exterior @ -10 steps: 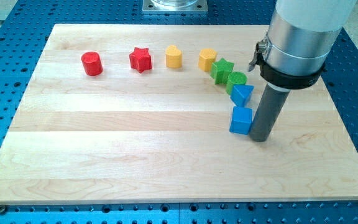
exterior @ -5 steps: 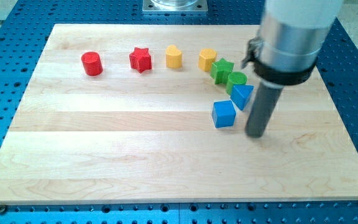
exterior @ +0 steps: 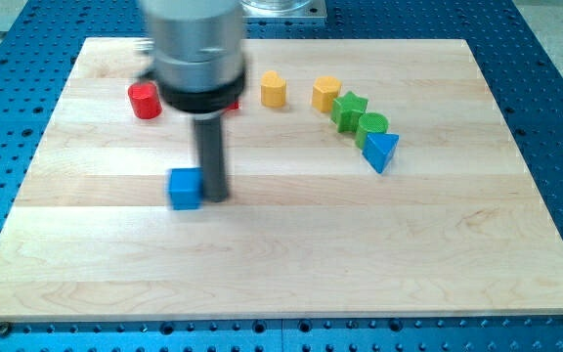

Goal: Place the blue cube at the bottom left corner

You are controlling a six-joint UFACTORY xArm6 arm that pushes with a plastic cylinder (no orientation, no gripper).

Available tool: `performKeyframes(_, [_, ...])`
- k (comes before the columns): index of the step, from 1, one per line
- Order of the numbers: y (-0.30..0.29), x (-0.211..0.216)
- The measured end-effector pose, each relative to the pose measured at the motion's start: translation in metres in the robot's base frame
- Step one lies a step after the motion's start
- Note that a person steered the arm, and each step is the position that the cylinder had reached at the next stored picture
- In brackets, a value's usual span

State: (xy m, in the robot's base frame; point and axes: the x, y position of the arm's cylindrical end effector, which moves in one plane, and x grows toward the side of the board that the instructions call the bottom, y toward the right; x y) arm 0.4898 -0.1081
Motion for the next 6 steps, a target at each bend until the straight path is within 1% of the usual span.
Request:
performKeyframes(1, [-0.026, 0.000])
performKeyframes(3, [-0.026, 0.002])
performKeyframes(5, [-0.024, -0.025])
performKeyframes(6, [-0.064, 0.008])
